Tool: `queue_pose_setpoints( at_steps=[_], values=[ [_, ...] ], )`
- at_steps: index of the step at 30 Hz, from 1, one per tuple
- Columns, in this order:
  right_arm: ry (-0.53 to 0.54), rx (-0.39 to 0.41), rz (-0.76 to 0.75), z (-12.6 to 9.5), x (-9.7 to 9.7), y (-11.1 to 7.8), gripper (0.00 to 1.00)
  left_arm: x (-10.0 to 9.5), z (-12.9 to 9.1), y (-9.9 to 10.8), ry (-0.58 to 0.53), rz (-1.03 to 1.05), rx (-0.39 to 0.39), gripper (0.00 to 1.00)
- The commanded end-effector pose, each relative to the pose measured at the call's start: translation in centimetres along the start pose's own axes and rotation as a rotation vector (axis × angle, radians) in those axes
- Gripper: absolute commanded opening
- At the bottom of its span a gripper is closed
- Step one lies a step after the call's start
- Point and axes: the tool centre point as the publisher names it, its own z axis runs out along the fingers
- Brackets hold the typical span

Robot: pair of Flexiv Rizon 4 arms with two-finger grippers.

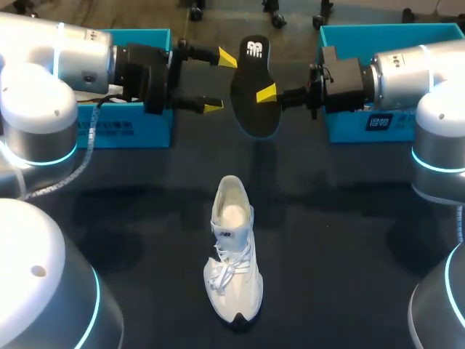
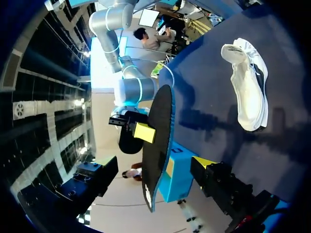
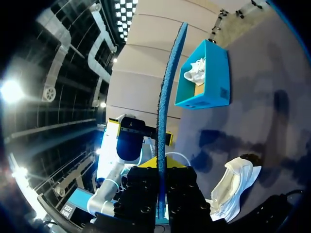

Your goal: Take the shoe out of the shoebox, open the shoe tongue, remove and reinsert the insole, then place the shoe into the shoebox

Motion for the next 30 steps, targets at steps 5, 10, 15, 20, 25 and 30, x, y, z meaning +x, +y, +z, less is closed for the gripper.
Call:
queue_pose_setpoints(
  at_steps=[5, 10, 15, 20, 25, 30],
  values=[
    [-0.011, -0.009, 0.003, -0.6, -0.3, -0.1, 0.0, -0.7, -2.4, -0.1, 0.209, -0.219, -0.054, 1.0],
    [-0.028, -0.004, -0.009, -0.9, -0.3, -0.1, 0.0, 1.0, -4.8, -0.6, 0.391, -0.324, -0.107, 1.0],
    [-0.034, 0.017, -0.064, -1.3, -0.9, -0.4, 0.0, 1.0, -4.8, -0.6, 0.391, -0.324, -0.107, 1.0],
    [-0.024, -0.011, -0.104, -1.6, -2.2, -1.3, 0.0, 1.0, -4.8, -0.6, 0.391, -0.324, -0.107, 1.0],
    [-0.031, -0.036, -0.135, -1.3, -3.3, -2.0, 0.0, 1.3, -5.4, -0.5, 0.488, -0.479, -0.096, 1.0],
    [-0.08, -0.039, -0.2, -1.1, -3.7, -1.8, 0.0, 1.7, -7.1, -0.2, 0.626, -0.662, -0.181, 1.0]
  ],
)
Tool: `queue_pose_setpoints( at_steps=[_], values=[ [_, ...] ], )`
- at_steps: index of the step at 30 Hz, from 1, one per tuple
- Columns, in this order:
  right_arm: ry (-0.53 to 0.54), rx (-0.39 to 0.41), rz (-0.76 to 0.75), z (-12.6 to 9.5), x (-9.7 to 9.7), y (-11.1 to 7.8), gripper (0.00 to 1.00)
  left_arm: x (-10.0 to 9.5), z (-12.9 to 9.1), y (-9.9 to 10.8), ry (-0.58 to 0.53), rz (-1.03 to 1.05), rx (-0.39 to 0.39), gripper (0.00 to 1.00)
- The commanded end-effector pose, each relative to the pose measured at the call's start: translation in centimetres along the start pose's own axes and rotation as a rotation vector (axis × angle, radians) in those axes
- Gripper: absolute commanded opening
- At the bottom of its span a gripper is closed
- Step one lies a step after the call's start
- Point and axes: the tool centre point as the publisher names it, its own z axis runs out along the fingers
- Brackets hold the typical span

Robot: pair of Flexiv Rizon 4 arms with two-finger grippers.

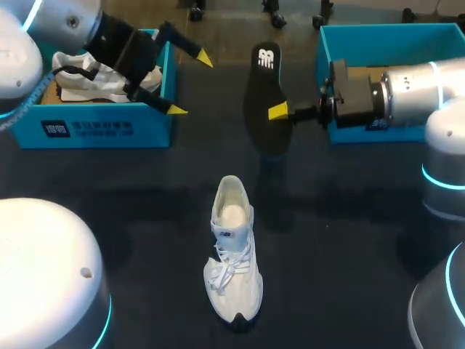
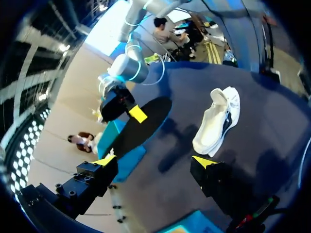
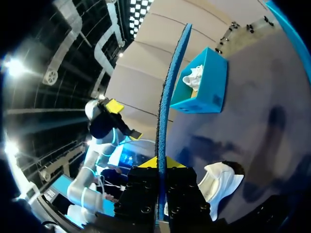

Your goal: Take the shoe out of the shoebox, open the shoe tongue, remove and reinsert the insole, then place the shoe into the shoebox

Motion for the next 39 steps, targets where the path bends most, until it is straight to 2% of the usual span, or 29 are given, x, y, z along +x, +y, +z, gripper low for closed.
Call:
queue_pose_setpoints(
  at_steps=[1, 11, 15, 19, 23, 25, 39],
  values=[
    [-0.017, -0.005, -0.017, 0.4, 0.4, -0.3, 0.0, -0.1, -1.2, 0.3, 0.208, -0.158, -0.088, 1.0],
    [-0.017, -0.005, -0.017, 0.4, 0.4, -0.3, 0.0, -0.1, -1.2, 0.3, 0.208, -0.158, -0.088, 1.0],
    [-0.017, -0.005, -0.017, 0.4, 0.4, -0.3, 0.0, 2.4, 0.1, -0.4, 0.249, -0.314, -0.14, 1.0],
    [-0.024, -0.031, -0.051, 0.5, -0.4, -1.6, 0.0, 4.6, 1.2, -0.8, 0.282, -0.395, -0.191, 1.0],
    [-0.06, -0.047, -0.08, 0.9, -0.8, -2.7, 0.0, 6.8, 2.4, -1.6, 0.329, -0.455, -0.197, 1.0],
    [-0.068, -0.048, -0.113, 1.2, -0.9, -3.3, 0.0, 8.2, 2.8, -1.9, 0.338, -0.506, -0.238, 1.0],
    [-0.068, -0.048, -0.113, 1.2, -0.9, -3.3, 0.0, 8.2, 2.8, -1.9, 0.338, -0.506, -0.238, 1.0]
  ],
)
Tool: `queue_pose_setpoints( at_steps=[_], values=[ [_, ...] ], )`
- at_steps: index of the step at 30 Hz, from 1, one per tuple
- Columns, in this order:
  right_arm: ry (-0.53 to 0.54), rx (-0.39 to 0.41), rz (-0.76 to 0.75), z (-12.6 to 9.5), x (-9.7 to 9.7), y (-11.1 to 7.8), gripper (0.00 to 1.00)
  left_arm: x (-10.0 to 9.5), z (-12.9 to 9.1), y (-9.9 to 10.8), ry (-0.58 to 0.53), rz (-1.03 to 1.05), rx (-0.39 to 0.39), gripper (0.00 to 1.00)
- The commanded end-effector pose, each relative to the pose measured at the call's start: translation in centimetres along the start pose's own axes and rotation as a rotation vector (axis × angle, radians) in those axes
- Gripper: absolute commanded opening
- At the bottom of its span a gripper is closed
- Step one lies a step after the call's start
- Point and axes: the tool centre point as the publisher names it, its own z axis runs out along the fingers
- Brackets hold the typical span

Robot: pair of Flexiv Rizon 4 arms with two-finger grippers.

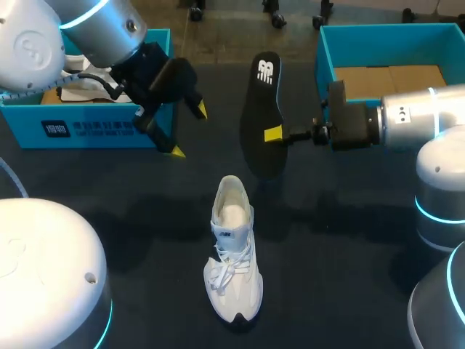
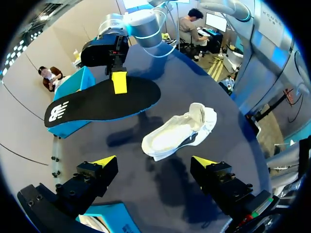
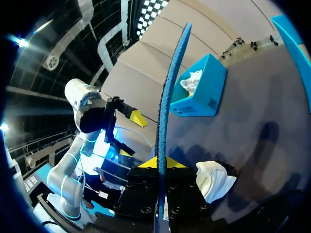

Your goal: Take the shoe out of the shoebox, open the shoe tongue, remove and reinsert the insole, then place the shoe into the shoebox

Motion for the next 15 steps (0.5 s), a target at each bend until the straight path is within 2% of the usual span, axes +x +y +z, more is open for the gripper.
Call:
queue_pose_setpoints(
  at_steps=[1, 3, 5, 7, 10, 15],
  values=[
    [-0.002, 0.0, -0.001, 0.1, 0.0, 0.0, 0.0, 0.1, 0.0, 0.1, -0.001, 0.001, -0.002, 1.0],
    [0.025, 0.008, -0.014, 0.5, -0.3, -0.2, 0.0, 1.0, 1.3, 0.5, -0.005, -0.023, -0.027, 1.0],
    [0.06, 0.001, -0.041, 0.9, -0.8, -0.6, 0.0, 1.8, 2.0, 1.0, 0.005, -0.044, 0.002, 1.0],
    [0.078, -0.015, -0.065, 1.2, -1.5, -0.8, 0.0, 2.5, 2.7, 1.5, -0.005, -0.076, -0.027, 1.0],
    [0.111, -0.023, -0.081, 1.5, -2.1, -1.1, 0.0, 3.3, 3.1, 2.1, 0.001, -0.107, -0.001, 1.0],
    [0.115, -0.028, -0.09, 2.0, -3.0, -1.5, 0.0, 4.3, 4.2, 2.5, 0.02, -0.149, -0.012, 1.0]
  ],
)
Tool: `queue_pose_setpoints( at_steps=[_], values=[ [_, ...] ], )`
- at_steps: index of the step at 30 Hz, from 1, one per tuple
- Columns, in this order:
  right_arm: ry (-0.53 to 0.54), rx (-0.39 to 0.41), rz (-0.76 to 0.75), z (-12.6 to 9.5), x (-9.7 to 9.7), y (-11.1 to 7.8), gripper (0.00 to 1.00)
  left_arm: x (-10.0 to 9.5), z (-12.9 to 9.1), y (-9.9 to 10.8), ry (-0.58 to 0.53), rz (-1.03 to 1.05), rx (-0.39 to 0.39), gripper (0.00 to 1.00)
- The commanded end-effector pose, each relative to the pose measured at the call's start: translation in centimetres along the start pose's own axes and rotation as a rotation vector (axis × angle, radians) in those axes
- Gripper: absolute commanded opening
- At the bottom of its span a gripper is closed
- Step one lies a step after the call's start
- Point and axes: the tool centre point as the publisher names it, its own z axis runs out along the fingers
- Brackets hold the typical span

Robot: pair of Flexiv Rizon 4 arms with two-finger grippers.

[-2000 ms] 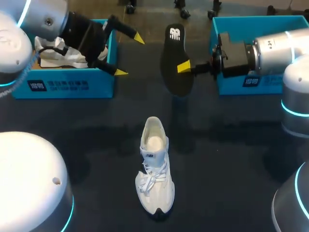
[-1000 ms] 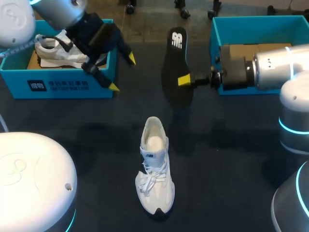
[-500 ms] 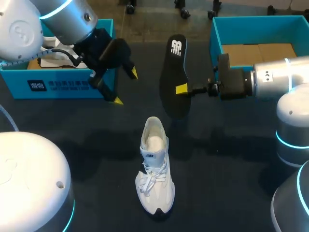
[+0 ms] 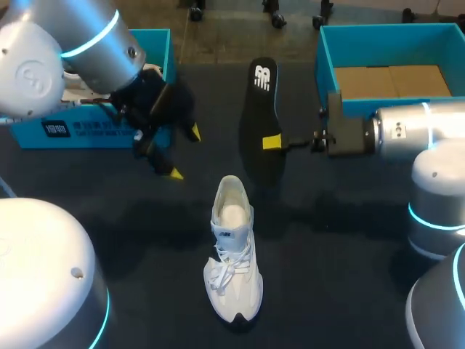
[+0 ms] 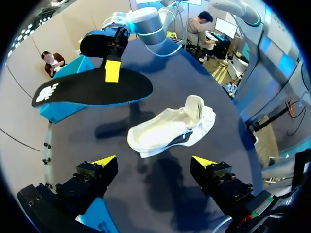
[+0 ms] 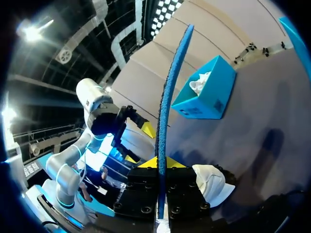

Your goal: Take the shoe out of the shoebox, open the shoe tongue, remove and reinsert the insole, then place the shoe into the shoebox

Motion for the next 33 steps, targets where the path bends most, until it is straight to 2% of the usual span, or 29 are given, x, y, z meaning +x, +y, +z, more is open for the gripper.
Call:
queue_pose_setpoints(
  at_steps=[1, 3, 5, 16, 19, 24, 30, 33],
  values=[
    [0.023, -0.01, -0.006, 1.1, -1.2, -0.7, 0.0, 1.1, 1.2, 0.6, -0.001, -0.026, 0.011, 1.0],
    [0.034, -0.023, -0.017, 1.2, -1.4, -0.9, 0.0, 1.3, 1.5, 0.8, 0.005, -0.036, 0.006, 1.0],
    [0.024, -0.081, -0.079, 1.4, -1.5, -1.4, 0.0, 1.5, 1.8, 1.0, 0.018, -0.032, 0.0, 1.0],
    [0.024, -0.081, -0.079, 1.4, -1.5, -1.4, 0.0, 1.5, 1.8, 1.0, 0.018, -0.032, 0.0, 1.0],
    [0.018, -0.078, -0.087, 2.1, -1.7, -1.7, 0.0, 1.5, 3.5, 1.3, 0.026, -0.064, 0.015, 1.0],
    [0.028, -0.078, -0.126, 3.3, -2.3, -2.5, 0.0, 2.0, 5.8, 2.0, 0.037, -0.073, -0.028, 1.0],
    [0.041, -0.082, -0.177, 4.2, -2.7, -2.6, 0.0, 2.1, 6.9, 2.4, 0.04, -0.082, -0.001, 1.0],
    [0.053, -0.091, -0.182, 4.4, -2.9, -2.7, 0.0, 2.1, 7.4, 2.7, 0.056, -0.087, -0.012, 1.0]
  ],
)
